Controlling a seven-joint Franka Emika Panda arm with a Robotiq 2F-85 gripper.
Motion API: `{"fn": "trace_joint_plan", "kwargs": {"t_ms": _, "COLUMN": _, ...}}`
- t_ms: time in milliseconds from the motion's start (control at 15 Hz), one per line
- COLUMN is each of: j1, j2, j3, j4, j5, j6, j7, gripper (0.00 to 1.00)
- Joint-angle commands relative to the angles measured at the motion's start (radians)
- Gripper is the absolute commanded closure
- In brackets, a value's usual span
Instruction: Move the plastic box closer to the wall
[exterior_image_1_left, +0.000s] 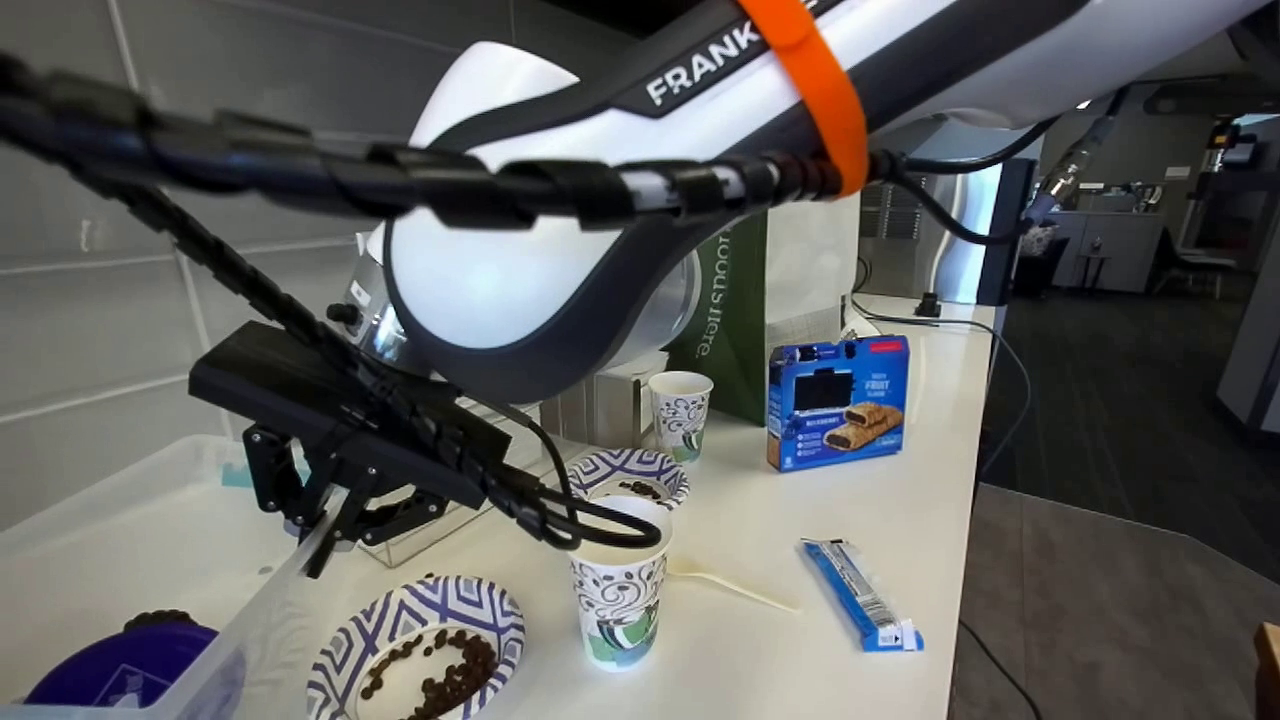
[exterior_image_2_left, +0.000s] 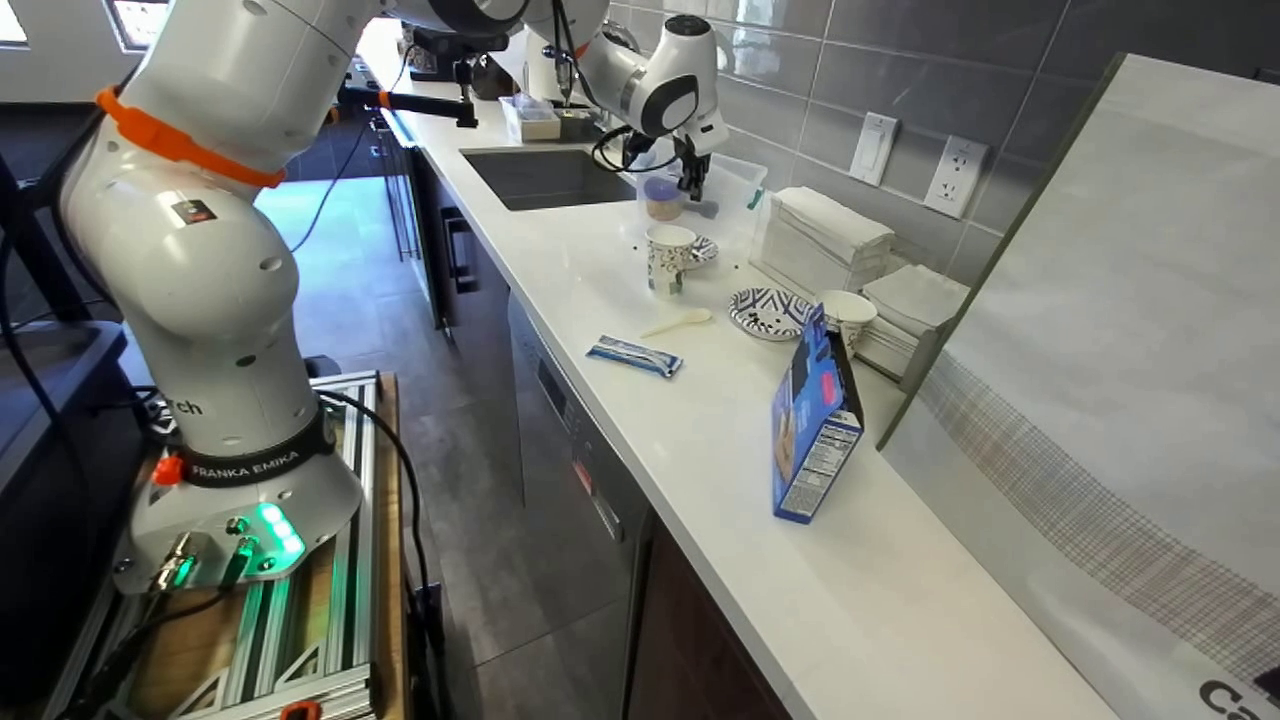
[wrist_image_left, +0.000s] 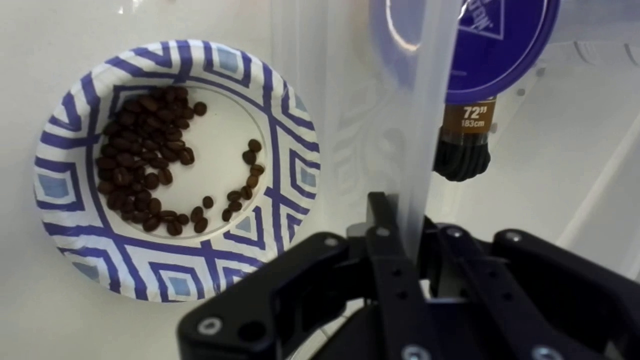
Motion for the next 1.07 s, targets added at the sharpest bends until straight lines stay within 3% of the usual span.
{"fn": "trace_joint_plan", "kwargs": {"t_ms": 0, "j1": 0.019, "j2": -0.003, "j3": -0.024, "j4": 0.021, "j5": -0.065, "j6": -0.054, "j7": 0.092, "gripper": 0.79}}
{"fn": "trace_joint_plan", "kwargs": {"t_ms": 467, "j1": 0.006, "j2": 0.004, "j3": 0.015, "j4": 0.062, "j5": -0.083, "j6": -0.102, "j7": 0.088, "gripper": 0.23}}
{"fn": "trace_joint_plan", "kwargs": {"t_ms": 667, "j1": -0.016, "j2": -0.019, "j3": 0.086, "j4": 0.047, "j5": -0.069, "j6": -0.127, "j7": -0.033, "gripper": 0.02}}
{"fn": "trace_joint_plan", "kwargs": {"t_ms": 1000, "j1": 0.002, "j2": -0.163, "j3": 0.115, "j4": -0.121, "j5": -0.119, "j6": -0.136, "j7": -0.226, "gripper": 0.00}}
